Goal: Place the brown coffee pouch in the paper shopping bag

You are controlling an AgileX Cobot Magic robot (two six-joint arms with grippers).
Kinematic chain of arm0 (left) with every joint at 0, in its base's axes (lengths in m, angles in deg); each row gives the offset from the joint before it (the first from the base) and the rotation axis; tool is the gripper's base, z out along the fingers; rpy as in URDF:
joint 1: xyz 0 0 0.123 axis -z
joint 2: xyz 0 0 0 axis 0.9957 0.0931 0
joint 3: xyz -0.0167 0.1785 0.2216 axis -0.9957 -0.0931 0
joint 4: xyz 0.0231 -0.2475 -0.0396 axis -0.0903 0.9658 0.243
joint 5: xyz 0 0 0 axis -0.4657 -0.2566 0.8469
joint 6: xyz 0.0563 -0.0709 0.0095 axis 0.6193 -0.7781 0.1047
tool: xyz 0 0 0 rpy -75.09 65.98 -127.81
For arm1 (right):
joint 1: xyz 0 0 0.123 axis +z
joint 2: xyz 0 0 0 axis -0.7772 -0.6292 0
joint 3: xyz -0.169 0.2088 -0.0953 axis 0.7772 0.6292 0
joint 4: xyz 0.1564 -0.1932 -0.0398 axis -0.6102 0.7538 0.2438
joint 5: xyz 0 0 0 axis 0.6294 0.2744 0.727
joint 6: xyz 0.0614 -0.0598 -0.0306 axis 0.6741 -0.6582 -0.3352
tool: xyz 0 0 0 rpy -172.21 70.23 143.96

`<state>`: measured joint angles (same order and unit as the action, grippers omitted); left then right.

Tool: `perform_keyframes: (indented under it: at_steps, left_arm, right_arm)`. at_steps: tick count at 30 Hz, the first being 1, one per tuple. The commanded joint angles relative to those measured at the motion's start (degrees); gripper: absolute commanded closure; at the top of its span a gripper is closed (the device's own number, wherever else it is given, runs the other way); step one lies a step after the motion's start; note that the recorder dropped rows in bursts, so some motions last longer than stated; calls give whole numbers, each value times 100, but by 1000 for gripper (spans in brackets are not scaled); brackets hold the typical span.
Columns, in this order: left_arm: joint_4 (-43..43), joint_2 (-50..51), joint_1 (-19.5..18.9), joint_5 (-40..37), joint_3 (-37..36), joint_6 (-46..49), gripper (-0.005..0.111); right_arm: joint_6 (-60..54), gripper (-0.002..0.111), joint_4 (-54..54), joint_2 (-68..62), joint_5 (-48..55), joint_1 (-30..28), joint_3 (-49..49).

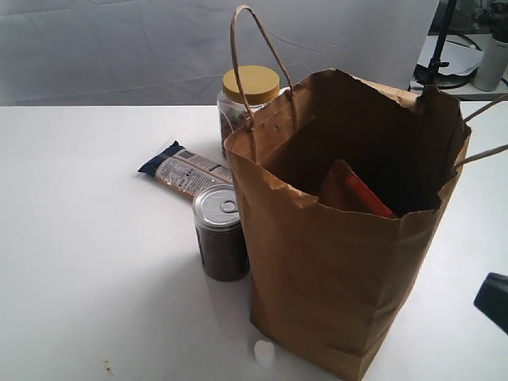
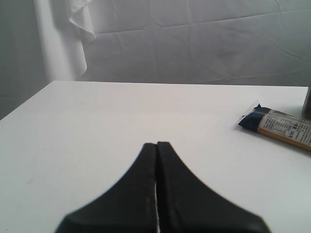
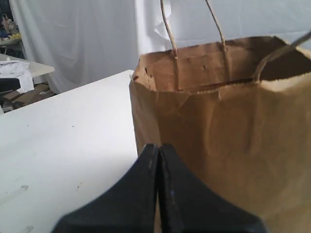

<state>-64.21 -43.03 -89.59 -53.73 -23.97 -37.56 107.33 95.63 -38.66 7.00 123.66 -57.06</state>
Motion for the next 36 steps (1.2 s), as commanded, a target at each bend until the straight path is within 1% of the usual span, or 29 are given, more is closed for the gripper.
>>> perform_keyframes:
  at_steps: [1,4,6,8,10,12,15,19,20,21,22,23,25,28,30,33,36]
  left_arm:
    - [-26,-20,-21,31,-20,-14,107]
    - [-26,-20,-21,31,-20,-14,107]
    - [-26,-20,-21,31,-20,-14,107]
    - [-26,-20,-21,31,-20,-14,107]
    - [-26,-20,-21,31,-20,-14,107]
    - [-26,-20,-21,31,-20,-14,107]
    - [-26,-20,-21,31,-20,-14,107]
    - [-26,-20,-21,31,-20,-14,107]
    - [-26,-20,-21,31,-20,-14,107]
    - [-26,-20,-21,31,-20,-14,107]
    - [-26,-20,-21,31,-20,-14,107]
    - [-26,-20,-21,31,-20,-14,107]
    - [-26,-20,-21,31,-20,-14,107]
    - [-26,-20,-21,31,-20,-14,107]
    - [-26,-20,-21,31,-20,-14,107]
    - [-26,-20,-21,31,-20,-14,107]
    - [-26,-20,-21,31,-20,-14,107]
  right_arm:
    - [-140,108,-242,34,-202,-23,267]
    - [-1887,108,-1608,34,-310,-23,375]
    - [-3040,108,-2298,34,-708,-100,520]
    - [-3797,108,-2877,34,-1184,-337,698]
    - [-3980,108,-3204,34,-1468,-803,931]
    - [-3926,108,-3340,34,-1543,-1303,1063]
    - [-3856,108,-3603,34,-1750,-2105,1063]
    - [-3990,108,-4092,34,-1940,-2949,1063]
    - [-4079,108,-4092,34,-1940,-3371,1063]
    - [-4106,108,-4092,34,-1953,-3567,1063]
    - [-4193,108,-4123,34,-1984,-3755,1063]
    - [-4521,108,-4344,34,-2095,-4104,1063]
    - [-4993,108,-4471,34,-2106,-4603,1063]
    - [-5170,108,-4571,146,-2164,-4884,1063]
    - [-5648,108,-5072,495,-2064,-4996,1063]
    - [-5668,108,-5202,874,-1626,-5217,1063]
    - [-5644,108,-5140,1091,-1441,-5337,1063]
